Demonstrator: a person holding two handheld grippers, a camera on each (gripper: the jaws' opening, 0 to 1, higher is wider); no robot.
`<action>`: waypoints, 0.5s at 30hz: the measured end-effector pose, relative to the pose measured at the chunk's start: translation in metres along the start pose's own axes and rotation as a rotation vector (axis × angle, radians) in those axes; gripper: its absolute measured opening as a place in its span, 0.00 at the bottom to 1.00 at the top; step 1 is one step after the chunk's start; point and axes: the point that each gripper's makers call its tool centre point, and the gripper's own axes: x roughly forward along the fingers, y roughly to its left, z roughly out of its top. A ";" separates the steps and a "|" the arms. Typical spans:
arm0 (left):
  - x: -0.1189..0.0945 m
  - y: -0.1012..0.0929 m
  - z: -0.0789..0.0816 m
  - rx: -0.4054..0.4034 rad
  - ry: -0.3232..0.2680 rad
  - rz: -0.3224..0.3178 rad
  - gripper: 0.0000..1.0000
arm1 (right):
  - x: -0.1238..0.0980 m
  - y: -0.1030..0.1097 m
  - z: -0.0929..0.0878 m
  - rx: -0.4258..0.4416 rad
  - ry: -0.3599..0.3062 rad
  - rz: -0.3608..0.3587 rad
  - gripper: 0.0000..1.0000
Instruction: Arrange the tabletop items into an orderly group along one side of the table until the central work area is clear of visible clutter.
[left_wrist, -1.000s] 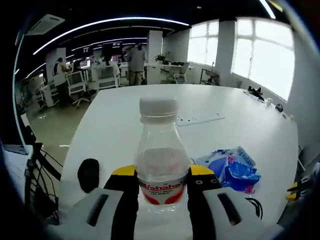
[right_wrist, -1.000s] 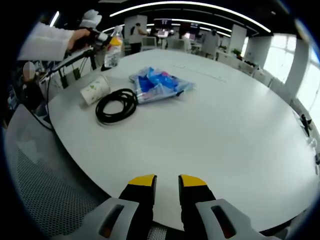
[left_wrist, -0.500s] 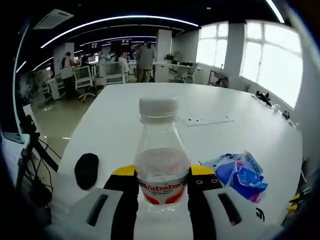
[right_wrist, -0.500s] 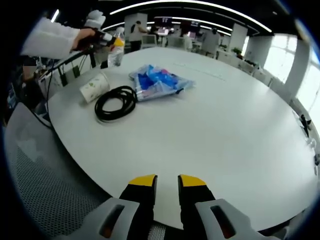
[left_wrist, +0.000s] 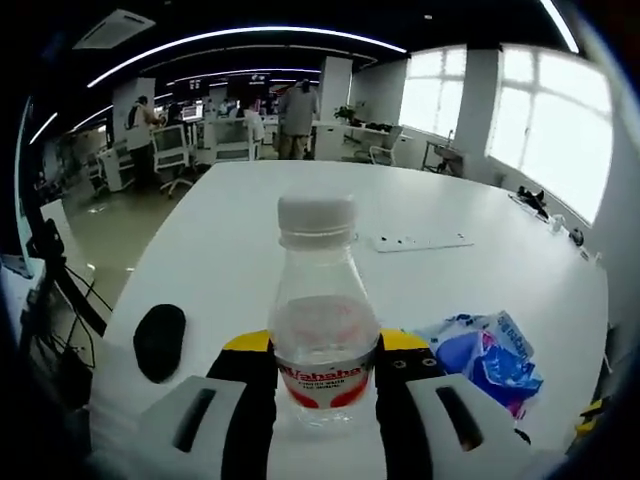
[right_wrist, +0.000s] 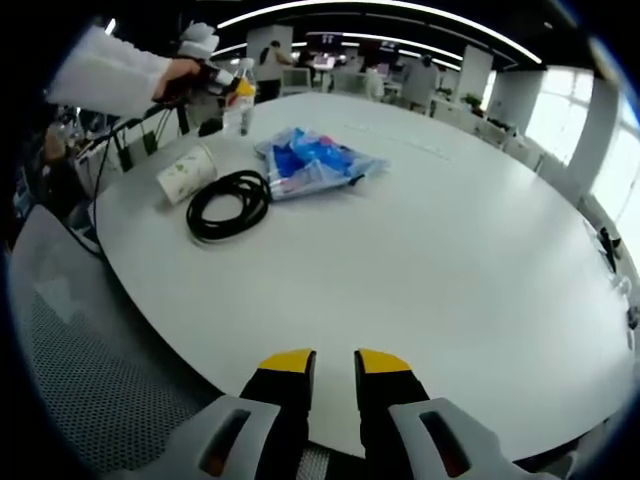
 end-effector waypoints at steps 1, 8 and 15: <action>0.000 0.000 -0.001 0.003 0.001 0.002 0.37 | 0.000 0.000 0.000 0.000 0.000 0.000 0.14; 0.001 -0.001 -0.011 0.023 0.009 0.005 0.37 | 0.000 0.001 0.000 -0.001 0.001 0.001 0.13; -0.005 0.003 -0.019 0.013 0.001 0.022 0.37 | 0.000 0.001 0.000 0.000 0.002 0.000 0.13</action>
